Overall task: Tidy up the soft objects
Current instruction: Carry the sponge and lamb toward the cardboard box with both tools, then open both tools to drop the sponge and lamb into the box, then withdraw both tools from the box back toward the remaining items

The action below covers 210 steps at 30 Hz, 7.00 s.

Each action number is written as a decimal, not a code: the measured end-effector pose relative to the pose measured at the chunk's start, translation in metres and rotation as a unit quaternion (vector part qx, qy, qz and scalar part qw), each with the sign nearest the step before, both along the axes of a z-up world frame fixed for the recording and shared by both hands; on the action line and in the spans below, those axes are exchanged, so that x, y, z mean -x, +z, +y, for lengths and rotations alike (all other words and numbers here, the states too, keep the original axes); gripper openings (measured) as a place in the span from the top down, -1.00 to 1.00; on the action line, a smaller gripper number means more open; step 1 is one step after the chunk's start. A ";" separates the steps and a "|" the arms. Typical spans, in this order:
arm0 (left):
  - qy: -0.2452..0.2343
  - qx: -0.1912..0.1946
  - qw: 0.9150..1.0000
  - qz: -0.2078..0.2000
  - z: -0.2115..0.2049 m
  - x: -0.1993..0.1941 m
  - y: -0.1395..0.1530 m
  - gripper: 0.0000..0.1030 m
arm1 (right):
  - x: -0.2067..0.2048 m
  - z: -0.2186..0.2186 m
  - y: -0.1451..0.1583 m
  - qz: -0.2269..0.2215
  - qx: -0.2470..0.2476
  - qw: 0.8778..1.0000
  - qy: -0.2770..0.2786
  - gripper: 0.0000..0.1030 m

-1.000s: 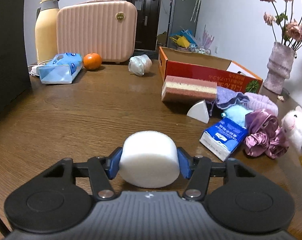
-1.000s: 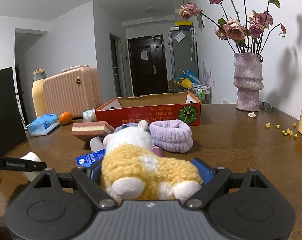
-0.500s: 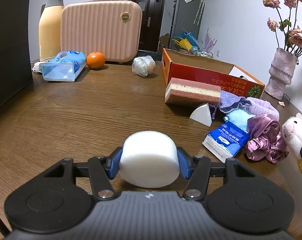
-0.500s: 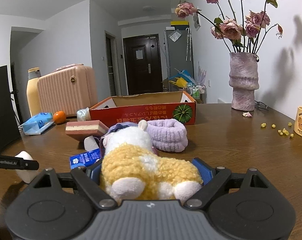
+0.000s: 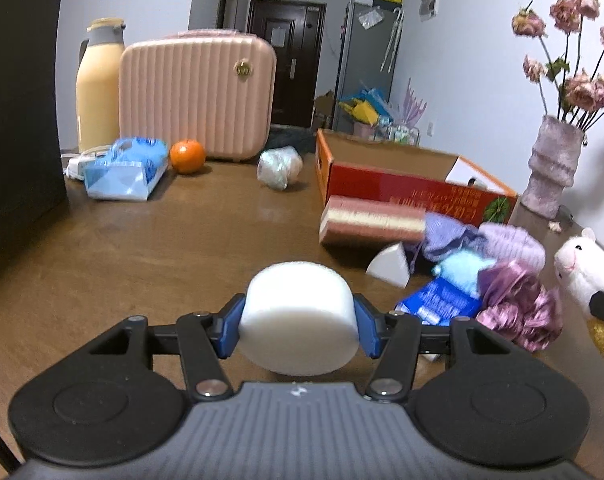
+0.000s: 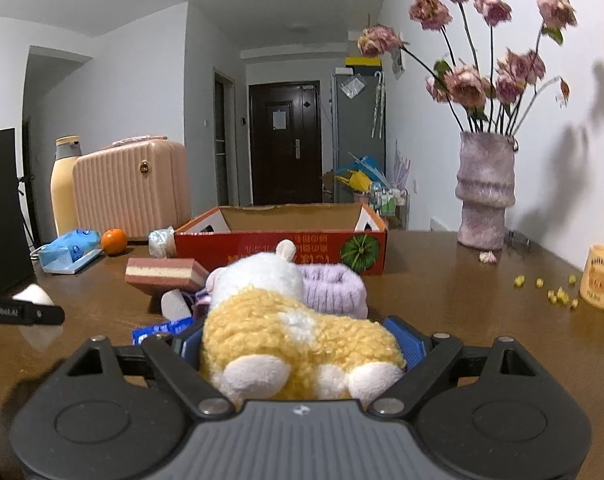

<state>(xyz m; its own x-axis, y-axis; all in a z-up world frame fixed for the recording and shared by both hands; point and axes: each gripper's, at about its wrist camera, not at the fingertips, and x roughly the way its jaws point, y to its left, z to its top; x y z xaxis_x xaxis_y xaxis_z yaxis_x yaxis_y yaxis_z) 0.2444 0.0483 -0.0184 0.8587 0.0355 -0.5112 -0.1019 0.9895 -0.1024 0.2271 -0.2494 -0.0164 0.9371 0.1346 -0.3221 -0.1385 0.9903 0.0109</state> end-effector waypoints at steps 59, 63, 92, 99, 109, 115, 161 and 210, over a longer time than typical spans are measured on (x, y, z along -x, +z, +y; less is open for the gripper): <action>-0.023 -0.006 0.993 -0.113 -0.049 -0.182 0.074 -0.11 | -0.206 0.007 0.054 -0.065 0.017 0.998 0.020 -0.73; -0.024 -0.010 0.993 -0.115 -0.052 -0.197 0.074 -0.11 | -0.219 0.009 0.053 -0.061 0.018 0.998 0.019 -0.73; 0.018 -0.042 0.997 -0.060 -0.062 -0.301 0.062 -0.11 | -0.326 0.030 0.048 0.029 0.061 0.998 -0.001 -0.74; 0.032 -0.045 0.998 -0.023 -0.053 -0.327 0.045 -0.11 | -0.344 0.037 0.035 0.064 0.072 0.995 -0.015 -0.76; 0.028 -0.063 0.998 0.005 -0.056 -0.336 0.025 -0.11 | -0.354 0.045 0.019 0.078 0.075 0.994 -0.005 -0.78; 0.028 -0.056 0.998 0.002 -0.055 -0.335 0.027 -0.29 | -0.356 0.040 0.020 0.068 0.066 0.995 -0.006 -0.95; 0.024 -0.038 0.995 -0.085 -0.042 -0.230 0.052 -1.00 | -0.256 0.012 0.048 0.008 0.051 0.999 -0.012 -1.00; -0.040 -0.042 0.996 -0.066 -0.046 -0.011 0.017 -1.00 | -0.033 0.020 0.003 0.010 0.028 0.999 0.016 -1.00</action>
<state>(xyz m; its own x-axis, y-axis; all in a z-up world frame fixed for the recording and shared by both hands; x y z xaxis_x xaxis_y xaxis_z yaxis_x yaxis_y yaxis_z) 0.2559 0.0024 -0.0012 0.9202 0.0031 -0.3914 -0.0142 0.9996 -0.0255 0.2605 -0.2290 -0.0136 0.9261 0.1453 -0.3483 -0.1702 0.9845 -0.0419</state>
